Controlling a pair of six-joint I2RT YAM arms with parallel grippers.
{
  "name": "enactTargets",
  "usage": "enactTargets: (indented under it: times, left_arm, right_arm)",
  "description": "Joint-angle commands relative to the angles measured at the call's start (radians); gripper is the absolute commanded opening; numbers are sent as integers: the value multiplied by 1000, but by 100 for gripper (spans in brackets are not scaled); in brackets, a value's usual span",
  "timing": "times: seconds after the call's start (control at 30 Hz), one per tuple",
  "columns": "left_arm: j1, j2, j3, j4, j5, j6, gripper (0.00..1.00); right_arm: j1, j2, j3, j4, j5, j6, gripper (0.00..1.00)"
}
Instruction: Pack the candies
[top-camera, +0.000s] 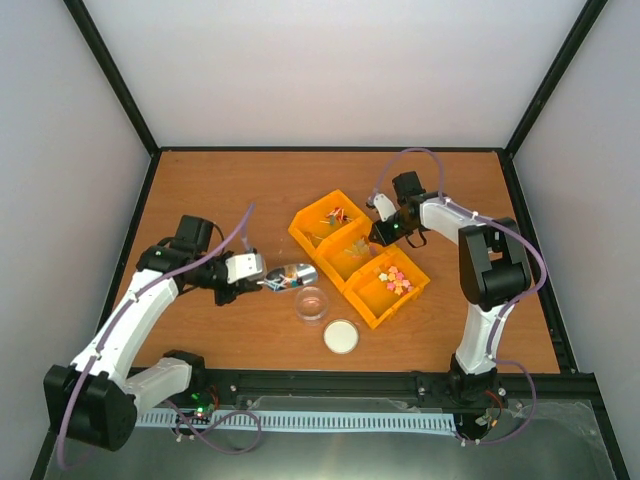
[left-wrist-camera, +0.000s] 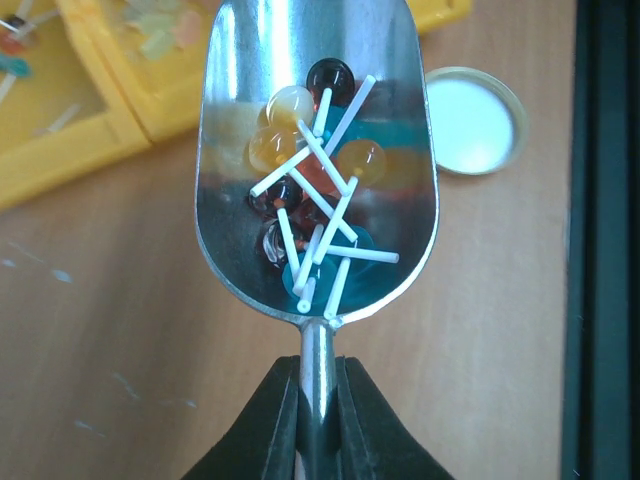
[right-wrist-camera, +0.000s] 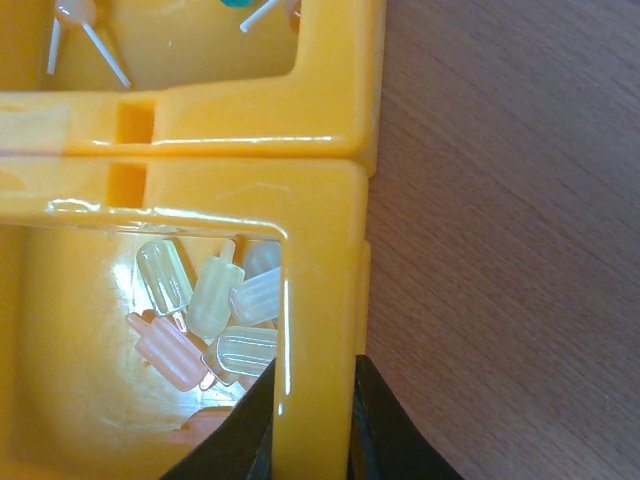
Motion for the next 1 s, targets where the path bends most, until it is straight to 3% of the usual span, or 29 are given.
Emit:
enactTargets:
  times: [0.0,0.37,0.73,0.97]
  left_arm:
    - [11,-56,-29,-133,17,135,1]
    - [10,-5,24,-213,-78,188,1]
    - [-78,23,86,-252,-228,164,1]
    - [-146,63,126,-255,-311,102,1]
  right_arm:
    - [6,26,-21,-25,18,-16,15]
    - [7,-5,-33,-26,13,-17,24]
    - [5,-45,-25,-33,-18,-12,46]
    - [-10,-64,-23,-36,-33,-7,70]
